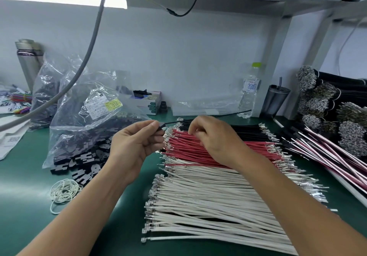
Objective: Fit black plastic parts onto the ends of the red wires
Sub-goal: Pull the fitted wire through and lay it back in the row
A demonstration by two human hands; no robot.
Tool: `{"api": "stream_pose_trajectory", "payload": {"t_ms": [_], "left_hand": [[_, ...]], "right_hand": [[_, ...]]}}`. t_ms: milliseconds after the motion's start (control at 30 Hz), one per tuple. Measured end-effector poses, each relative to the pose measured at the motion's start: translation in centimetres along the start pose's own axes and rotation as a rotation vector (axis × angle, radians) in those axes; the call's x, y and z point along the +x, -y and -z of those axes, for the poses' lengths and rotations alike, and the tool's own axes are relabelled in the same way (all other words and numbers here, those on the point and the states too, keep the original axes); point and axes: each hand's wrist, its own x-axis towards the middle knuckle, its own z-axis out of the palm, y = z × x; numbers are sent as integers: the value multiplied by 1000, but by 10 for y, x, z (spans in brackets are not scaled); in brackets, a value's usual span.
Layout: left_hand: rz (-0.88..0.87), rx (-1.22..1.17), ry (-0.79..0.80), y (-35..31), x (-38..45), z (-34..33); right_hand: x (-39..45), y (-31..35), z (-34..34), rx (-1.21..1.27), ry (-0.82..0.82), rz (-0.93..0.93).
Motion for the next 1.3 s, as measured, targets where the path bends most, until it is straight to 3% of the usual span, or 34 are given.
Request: {"api": "stream_pose_trajectory", "payload": {"t_ms": [200, 400, 600, 1300], "left_hand": [[79, -17, 182, -2, -5, -3], [97, 9, 202, 1, -6, -4], [137, 32, 295, 4, -9, -6], [200, 19, 276, 2, -8, -4]], "right_hand": [[-37, 8, 7, 276, -273, 103], [-48, 7, -10, 368, -420, 164], [-50, 7, -15, 341, -473, 189], [-54, 8, -23, 295, -500, 227]]}}
